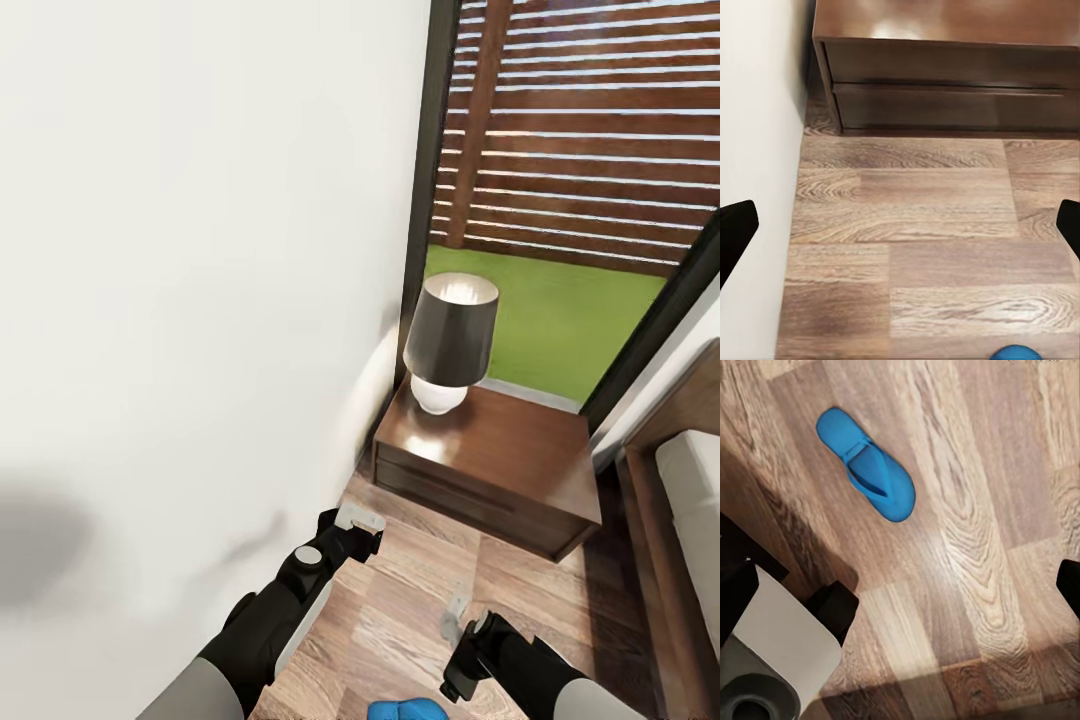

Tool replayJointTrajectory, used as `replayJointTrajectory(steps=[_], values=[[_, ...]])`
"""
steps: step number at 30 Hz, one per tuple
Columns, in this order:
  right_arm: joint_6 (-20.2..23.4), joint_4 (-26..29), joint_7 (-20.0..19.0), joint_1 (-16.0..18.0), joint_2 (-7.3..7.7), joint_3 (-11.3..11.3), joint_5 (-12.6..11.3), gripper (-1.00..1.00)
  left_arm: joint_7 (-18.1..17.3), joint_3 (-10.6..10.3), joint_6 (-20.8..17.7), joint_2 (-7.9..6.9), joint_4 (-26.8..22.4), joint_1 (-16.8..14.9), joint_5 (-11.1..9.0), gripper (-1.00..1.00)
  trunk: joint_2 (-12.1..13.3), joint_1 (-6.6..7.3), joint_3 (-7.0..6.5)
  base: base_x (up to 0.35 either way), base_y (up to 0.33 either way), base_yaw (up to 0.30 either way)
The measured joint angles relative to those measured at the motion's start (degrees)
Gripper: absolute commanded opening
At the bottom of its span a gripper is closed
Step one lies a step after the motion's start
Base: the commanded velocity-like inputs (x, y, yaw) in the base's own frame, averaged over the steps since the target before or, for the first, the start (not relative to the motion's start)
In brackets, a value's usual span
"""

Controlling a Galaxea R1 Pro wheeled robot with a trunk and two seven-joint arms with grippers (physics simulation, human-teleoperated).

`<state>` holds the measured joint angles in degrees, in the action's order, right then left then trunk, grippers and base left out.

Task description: In the bedroom, move the book from the bed onto either nightstand, and place the two sandals side by side next to the bed.

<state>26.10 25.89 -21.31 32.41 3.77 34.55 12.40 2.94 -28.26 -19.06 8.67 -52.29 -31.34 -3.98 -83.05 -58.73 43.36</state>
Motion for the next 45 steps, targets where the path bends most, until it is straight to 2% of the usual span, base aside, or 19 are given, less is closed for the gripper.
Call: replayJointTrajectory(steps=[5, 14, 19, 26, 34, 38, 41, 45], values=[[-0.18, 0.74, -0.31, 0.05, -0.04, -0.14, -0.05, 1.0, 0.0, 0.01, 0.01, 0.03, 0.11, 0.0, 0.0, 1.0, 0.0, 0.0, 0.27, 0.0, 0.0, 0.0], [0.4, 6.23, -1.19, 0.07, 0.21, -0.87, -0.35, 1.0, 0.0, 0.01, 0.02, 0.05, 0.19, 0.0, 0.0, 1.0, 0.0, 0.0, 0.4, 0.0, 0.0, 0.0], [3.14, 9.76, -1.34, 0.47, 0.34, -2.11, -0.43, 1.0, 0.0, 0.01, 0.02, 0.06, 0.17, 0.0, 0.0, 1.0, 0.0, 0.0, 0.42, 0.0, 0.0, 0.0], [9.18, 13.47, -0.94, 1.33, 0.13, -9.55, -0.44, 1.0, 0.0, 0.01, 0.02, 0.05, 0.19, 0.0, 0.0, 1.0, 0.0, 0.0, 0.43, 0.0, 0.0, 0.0], [10.25, 14.24, -0.51, 1.51, 0.0, -12.0, -0.44, 1.0, 0.0, 0.01, 0.06, 0.06, 0.23, 0.0, 0.0, 1.0, 0.0, 0.0, 0.43, 0.0, 0.0, 0.0], [9.37, 14.38, 1.2, 1.54, -0.08, -12.47, -0.51, 1.0, 0.0, 0.01, 0.05, 0.06, 0.24, 0.0, 0.0, 1.0, 0.0, 0.0, 0.43, 0.0, 0.0, 0.0], [7.5, 14.27, 5.13, 1.55, -0.49, -13.2, -0.68, 1.0, 0.0, 0.01, 0.07, 0.06, 0.21, 0.0, 0.0, 1.0, 0.0, 0.0, 0.43, 0.0, 0.0, 0.0], [4.18, 13.62, 10.86, 1.57, -2.06, -16.01, -0.8, 1.0, 0.0, 0.01, 0.06, 0.06, 0.24, 0.0, 0.0, 1.0, 0.0, 0.0, 0.44, 0.0, 0.0, 0.0]])
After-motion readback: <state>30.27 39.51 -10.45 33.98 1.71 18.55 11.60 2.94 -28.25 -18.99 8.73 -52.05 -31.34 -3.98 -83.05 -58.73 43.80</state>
